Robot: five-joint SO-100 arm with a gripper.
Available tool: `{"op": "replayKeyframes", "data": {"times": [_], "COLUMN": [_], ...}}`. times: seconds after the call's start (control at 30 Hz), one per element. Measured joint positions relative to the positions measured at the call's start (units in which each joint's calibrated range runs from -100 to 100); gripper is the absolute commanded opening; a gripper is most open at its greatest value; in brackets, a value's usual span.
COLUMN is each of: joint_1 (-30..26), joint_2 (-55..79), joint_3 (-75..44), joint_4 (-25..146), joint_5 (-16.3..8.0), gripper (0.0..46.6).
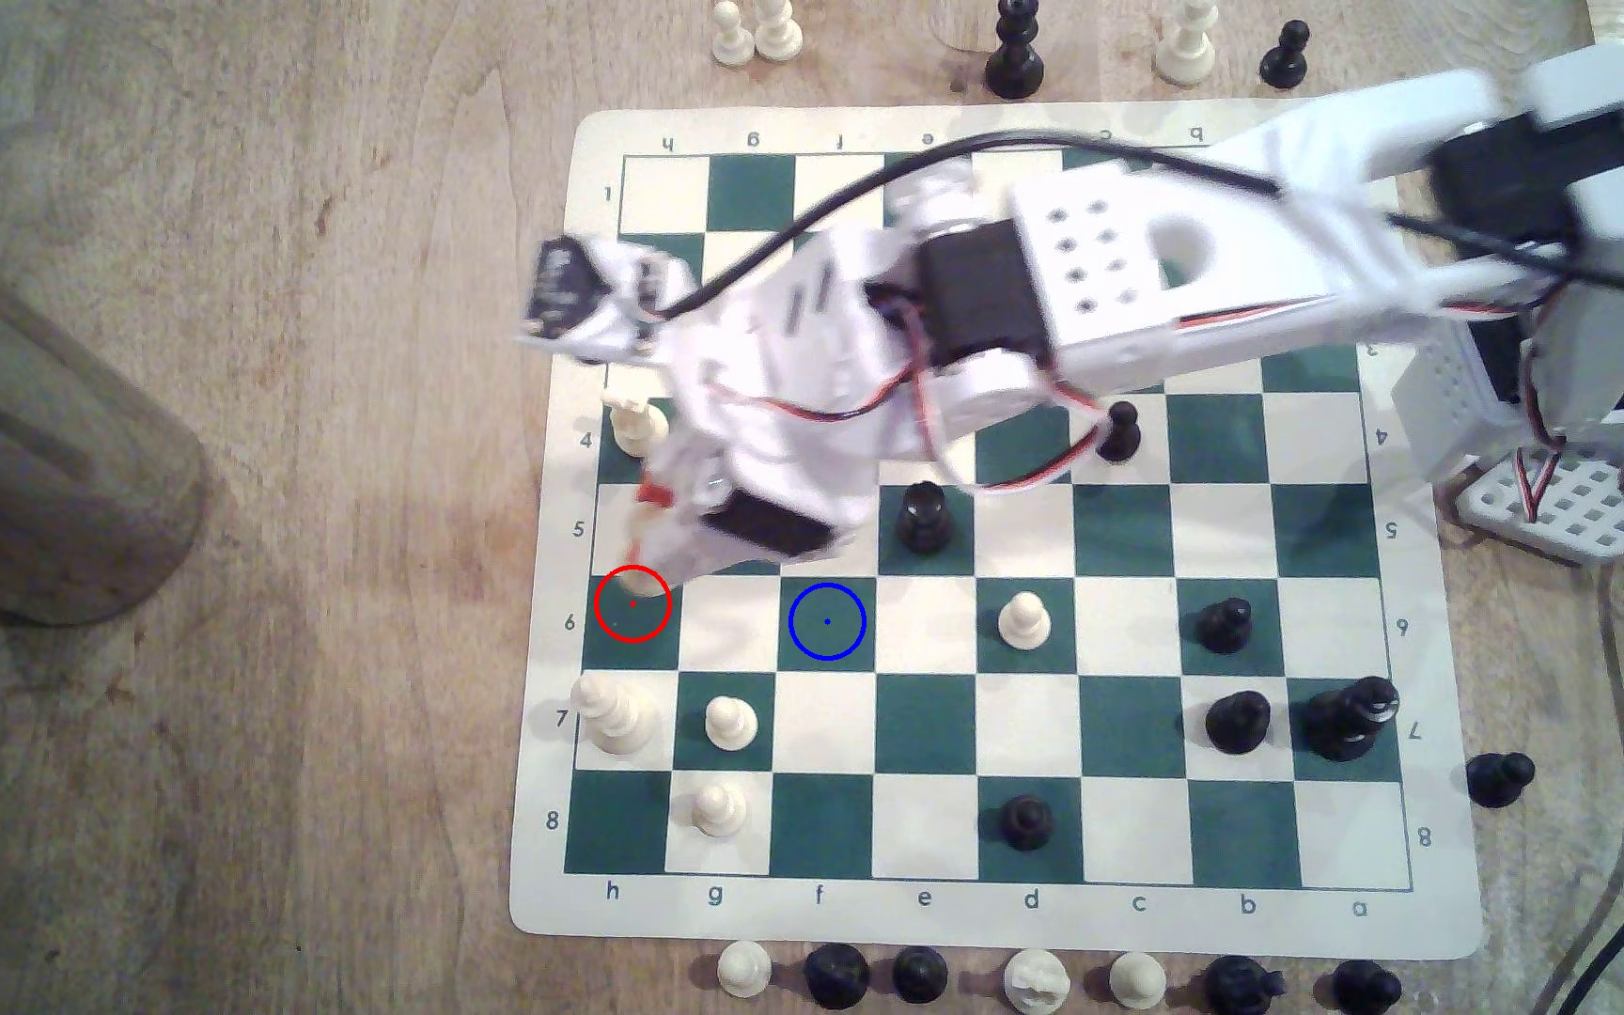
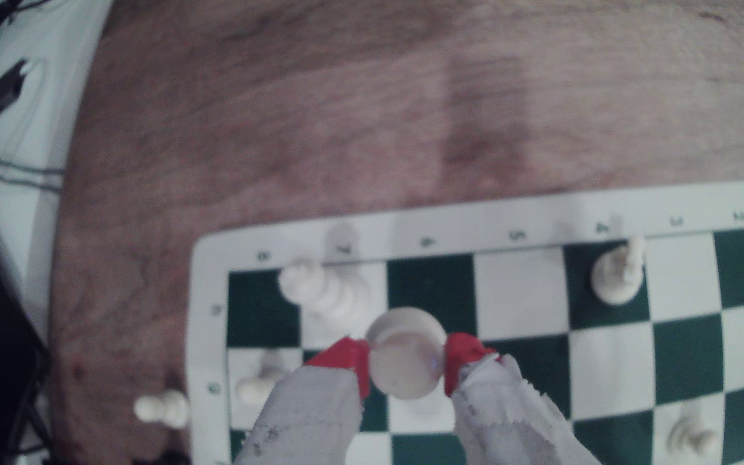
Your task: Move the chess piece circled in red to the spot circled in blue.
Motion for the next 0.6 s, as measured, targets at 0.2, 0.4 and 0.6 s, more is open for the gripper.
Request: {"op": "replayKeyframes", "data": {"times": [0.2, 0.4, 0.6], "joint_1": [-0.96, -1.77, -1.62], "joint_2": [-11.14, -15.25, -16.42], "joint_3": [16.0, 26.21, 30.0], "joint_4": [-2.95, -5.74, -6.77], "joint_5": [0.2, 0.2, 0.2], "gripper": [0.2, 0.2, 0.2]}}
